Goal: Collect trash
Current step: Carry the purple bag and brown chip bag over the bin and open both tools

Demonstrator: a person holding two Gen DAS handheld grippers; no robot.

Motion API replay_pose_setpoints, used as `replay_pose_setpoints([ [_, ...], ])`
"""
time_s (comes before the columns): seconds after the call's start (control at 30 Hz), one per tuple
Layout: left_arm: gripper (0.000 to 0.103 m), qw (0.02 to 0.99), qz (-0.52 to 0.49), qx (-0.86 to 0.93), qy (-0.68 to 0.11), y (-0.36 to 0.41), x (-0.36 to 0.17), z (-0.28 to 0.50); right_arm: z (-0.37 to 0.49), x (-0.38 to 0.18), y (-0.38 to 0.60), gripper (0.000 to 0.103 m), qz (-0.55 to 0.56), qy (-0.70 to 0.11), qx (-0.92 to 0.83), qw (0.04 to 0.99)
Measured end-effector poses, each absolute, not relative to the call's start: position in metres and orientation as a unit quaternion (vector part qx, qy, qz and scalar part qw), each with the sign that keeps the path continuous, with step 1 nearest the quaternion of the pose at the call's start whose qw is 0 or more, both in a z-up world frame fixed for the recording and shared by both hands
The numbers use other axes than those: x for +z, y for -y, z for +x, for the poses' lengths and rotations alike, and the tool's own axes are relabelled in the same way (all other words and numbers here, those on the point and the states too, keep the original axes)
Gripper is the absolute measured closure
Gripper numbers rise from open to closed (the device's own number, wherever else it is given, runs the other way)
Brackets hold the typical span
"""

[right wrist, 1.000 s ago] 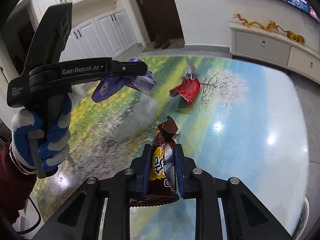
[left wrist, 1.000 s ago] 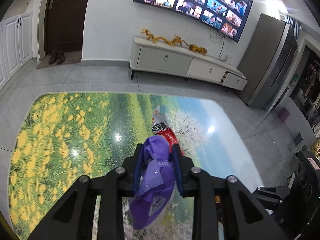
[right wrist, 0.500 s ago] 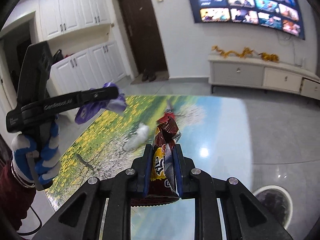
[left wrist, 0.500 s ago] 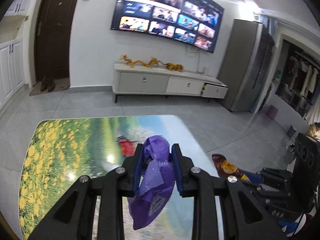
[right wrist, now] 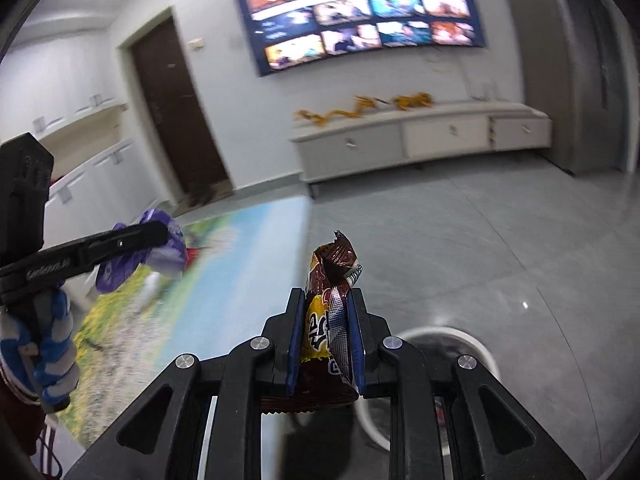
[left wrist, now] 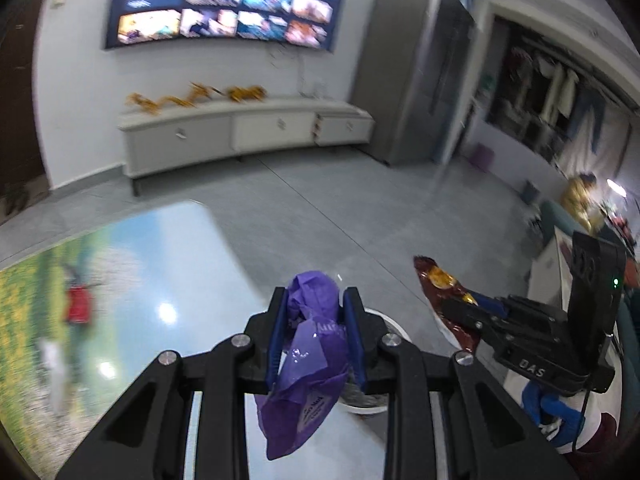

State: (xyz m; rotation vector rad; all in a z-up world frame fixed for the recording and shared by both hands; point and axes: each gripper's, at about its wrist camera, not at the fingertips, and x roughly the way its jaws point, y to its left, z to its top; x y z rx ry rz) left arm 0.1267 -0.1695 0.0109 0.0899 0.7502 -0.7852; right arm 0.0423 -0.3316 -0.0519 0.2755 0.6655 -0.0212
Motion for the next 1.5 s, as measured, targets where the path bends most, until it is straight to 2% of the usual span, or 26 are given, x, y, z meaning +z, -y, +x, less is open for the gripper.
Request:
replay_pose_setpoints([
  [0.13,0.075,0.823,0.060,-0.399,-0.399,0.234,-0.027,0.137,0.051,-0.082,0.367,0.080,0.156,-0.350,-0.041,0.923],
  [0.43,0.071,0.786,0.086,-0.412,-0.454,0.310,-0.090,0.154,0.075,-0.155,0.419,0.074,0.194,-0.408,-0.071,0.889],
  [0.5,0.063,0.779,0.084,-0.413,-0.465,0.319,-0.100,0.158,0.079,-0.168,0.424,0.069,0.199,-0.417,-0.077,0.884],
  [0.53,0.055,0.777,0.082,-0.413,-0.469,0.322,-0.104,0.160,0.081,-0.175,0.426,0.069,0.200,-0.422,-0.082,0.880],
  [0.57,0.051,0.776,0.081,-0.413,-0.470,0.325,-0.107,0.162,0.084,-0.180,0.429,0.067,0.202,-0.427,-0.085,0.878],
  [0.73,0.051,0.774,0.083,-0.411,-0.474,0.330,-0.116,0.164,0.083,-0.198,0.437,0.061,0.211,-0.440,-0.098,0.867],
  [0.87,0.051,0.789,0.087,-0.397,-0.462,0.318,-0.112,0.161,0.075,-0.196,0.436,0.057,0.217,-0.435,-0.104,0.868],
  [1.33,0.049,0.847,0.135,-0.338,-0.388,0.272,-0.079,0.135,0.054,-0.151,0.420,0.056,0.205,-0.398,-0.115,0.887],
  [1.43,0.041,0.855,0.135,-0.328,-0.378,0.259,-0.072,0.128,0.052,-0.141,0.411,0.053,0.194,-0.394,-0.114,0.891],
  [1.5,0.038,0.861,0.131,-0.321,-0.371,0.247,-0.067,0.123,0.051,-0.134,0.404,0.047,0.187,-0.391,-0.113,0.894],
])
